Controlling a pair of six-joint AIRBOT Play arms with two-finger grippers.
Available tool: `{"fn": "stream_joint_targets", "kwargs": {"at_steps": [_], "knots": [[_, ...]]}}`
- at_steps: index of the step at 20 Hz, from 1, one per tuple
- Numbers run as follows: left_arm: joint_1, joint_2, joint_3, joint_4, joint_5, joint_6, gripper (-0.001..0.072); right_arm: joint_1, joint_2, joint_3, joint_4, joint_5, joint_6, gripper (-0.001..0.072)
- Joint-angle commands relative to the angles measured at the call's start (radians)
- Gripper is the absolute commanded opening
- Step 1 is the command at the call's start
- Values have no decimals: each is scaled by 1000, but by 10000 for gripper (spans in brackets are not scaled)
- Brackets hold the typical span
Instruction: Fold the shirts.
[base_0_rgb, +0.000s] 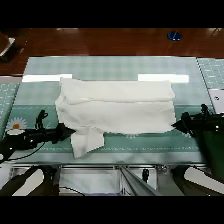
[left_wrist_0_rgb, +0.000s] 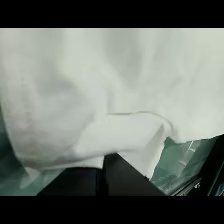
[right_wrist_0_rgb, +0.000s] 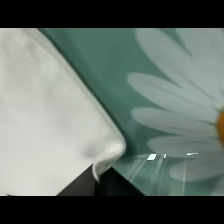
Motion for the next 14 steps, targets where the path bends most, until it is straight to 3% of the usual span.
{"fn": "stream_joint_targets", "kwargs": {"at_steps": [1, 5, 8, 14], "knots": [[0, 1, 84, -14, -33, 2, 31, 101, -8, 62, 46, 5, -77, 22], [-1, 0, 271, -14, -72, -38, 31, 122, -8, 274, 48, 37, -40, 22], [-14, -30, 403, -14, -1, -89, 31, 122, -19, 404, 54, 39, -11, 22], [-109, -333, 727, -13, 49, -125, 31, 183, -192, 556, 145, -15, -30, 22]]}}
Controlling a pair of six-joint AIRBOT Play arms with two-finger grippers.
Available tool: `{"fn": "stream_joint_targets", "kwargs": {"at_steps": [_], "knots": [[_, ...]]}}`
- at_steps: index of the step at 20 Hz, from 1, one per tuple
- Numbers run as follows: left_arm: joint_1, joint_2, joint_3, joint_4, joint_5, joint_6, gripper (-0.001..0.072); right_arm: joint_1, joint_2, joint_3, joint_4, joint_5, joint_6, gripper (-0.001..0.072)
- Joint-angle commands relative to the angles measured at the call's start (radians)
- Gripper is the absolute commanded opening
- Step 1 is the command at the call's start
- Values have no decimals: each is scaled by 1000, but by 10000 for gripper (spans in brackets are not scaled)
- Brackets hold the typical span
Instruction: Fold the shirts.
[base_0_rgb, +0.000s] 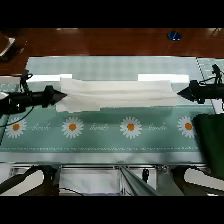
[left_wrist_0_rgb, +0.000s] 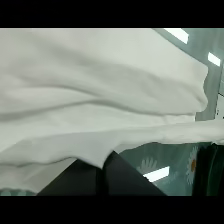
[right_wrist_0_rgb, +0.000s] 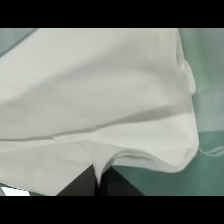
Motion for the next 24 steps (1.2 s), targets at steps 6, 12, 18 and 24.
{"fn": "stream_joint_targets", "kwargs": {"at_steps": [6, 12, 18, 24], "knots": [[-104, -433, 409, 1, 33, -121, 31, 103, -328, 236, 76, -95, 27, 23], [-77, -504, 507, 66, -64, -122, 507, 65, -402, 346, 130, 21, -33, 417], [129, -401, 563, 448, -367, -277, 506, -89, -356, 396, -104, 113, 84, 417], [-48, -1, 131, 364, 108, -252, 506, -4, -364, 290, -192, -24, 169, 416]]}}
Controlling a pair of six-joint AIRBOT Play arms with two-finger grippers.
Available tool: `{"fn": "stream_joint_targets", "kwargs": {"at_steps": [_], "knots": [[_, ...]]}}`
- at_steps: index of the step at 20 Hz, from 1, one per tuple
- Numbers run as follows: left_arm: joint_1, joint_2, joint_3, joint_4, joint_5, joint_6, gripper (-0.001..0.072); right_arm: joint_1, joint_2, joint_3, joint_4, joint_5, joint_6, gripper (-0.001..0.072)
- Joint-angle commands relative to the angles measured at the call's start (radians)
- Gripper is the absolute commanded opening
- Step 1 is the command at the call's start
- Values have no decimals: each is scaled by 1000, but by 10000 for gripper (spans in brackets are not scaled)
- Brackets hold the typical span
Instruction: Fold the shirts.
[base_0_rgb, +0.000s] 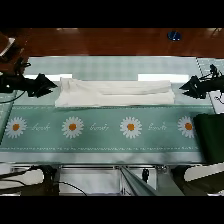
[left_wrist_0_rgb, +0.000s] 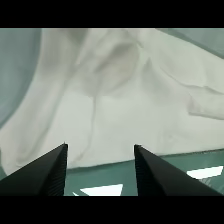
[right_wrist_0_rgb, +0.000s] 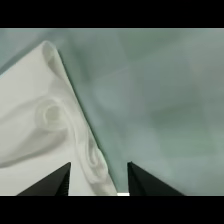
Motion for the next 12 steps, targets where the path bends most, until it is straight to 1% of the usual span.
{"fn": "stream_joint_targets", "kwargs": {"at_steps": [1, 3, 4, 6, 7, 8, 9, 10, 11, 12], "knots": [[-134, 203, -217, -13, 251, -4, 506, 50, -10, -30, -37, -73, 38, 416], [-222, 221, -238, -9, 262, 3, 506, 79, -41, -30, 0, -63, 34, 416], [-266, 213, -238, -10, 263, 26, 506, 96, -63, -30, 32, -51, 29, 416], [-338, 194, -238, -10, 278, 27, 506, 134, -94, -30, 122, -35, -23, 415], [-368, 184, -237, -10, 283, 27, 506, 154, -98, -30, 149, -33, -36, 403], [-391, 178, -237, -10, 291, 27, 505, 172, -98, -26, 159, -34, -38, 356], [-411, 175, -236, -11, 305, 26, 505, 185, -98, -12, 161, -17, -38, 165], [-428, 175, -236, -12, 315, 26, 502, 188, -93, 7, 162, 16, -56, 22], [-441, 175, -234, -19, 311, 26, 408, 183, -73, 21, 156, 35, -71, 22], [-454, 175, -233, -26, 303, 26, 71, 172, -34, 23, 134, 46, -79, 22]]}}
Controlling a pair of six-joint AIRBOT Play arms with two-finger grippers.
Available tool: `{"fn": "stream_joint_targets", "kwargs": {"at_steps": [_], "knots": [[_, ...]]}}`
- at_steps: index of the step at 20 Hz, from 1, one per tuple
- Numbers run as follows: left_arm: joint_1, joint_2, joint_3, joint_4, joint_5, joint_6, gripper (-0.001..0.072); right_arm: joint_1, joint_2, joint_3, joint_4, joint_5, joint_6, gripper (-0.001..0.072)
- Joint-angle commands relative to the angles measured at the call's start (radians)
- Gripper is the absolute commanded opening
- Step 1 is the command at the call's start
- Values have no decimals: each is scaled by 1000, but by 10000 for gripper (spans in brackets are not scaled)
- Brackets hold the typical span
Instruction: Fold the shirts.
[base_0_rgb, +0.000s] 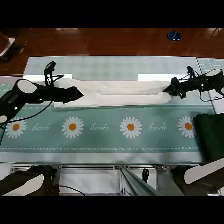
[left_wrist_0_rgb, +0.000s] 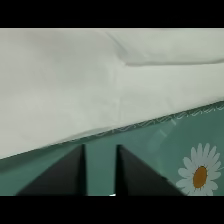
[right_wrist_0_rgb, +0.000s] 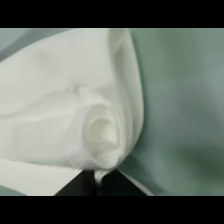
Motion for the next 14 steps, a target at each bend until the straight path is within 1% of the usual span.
{"fn": "stream_joint_targets", "kwargs": {"at_steps": [1, 3, 4, 5, 6, 8, 9, 10, 12, 13, 14], "knots": [[-71, -2, -3, -14, 17, 7, 31, -4, 88, 21, -36, 72, -39, 22], [-119, -2, -3, -18, 55, 21, 31, -10, 218, -8, -180, 117, -39, 22], [-168, -4, 0, -21, 100, 63, 31, -10, 298, -50, -240, 127, -37, 22], [-226, -17, 17, -21, 143, 68, 30, -12, 396, -116, -284, 109, -37, 22], [-290, -43, 47, -21, 188, 66, 30, -17, 499, -190, -288, 76, -37, 22], [-401, -140, 148, -21, 242, 26, 30, -24, 680, -311, -267, 51, -37, 22], [-442, -211, 223, -21, 235, -3, 30, -23, 771, -367, -251, 52, -37, 22], [-475, -290, 311, -21, 199, -19, 30, -23, 856, -417, -217, 53, -37, 22], [-529, -448, 499, -14, 66, -21, 30, -23, 993, -478, -166, 74, -36, 22], [-555, -516, 579, -8, 2, -22, 30, -23, 1043, -491, -163, 106, -35, 22], [-584, -579, 651, -9, -45, -57, 30, -23, 1082, -495, -163, 143, -32, 22]]}}
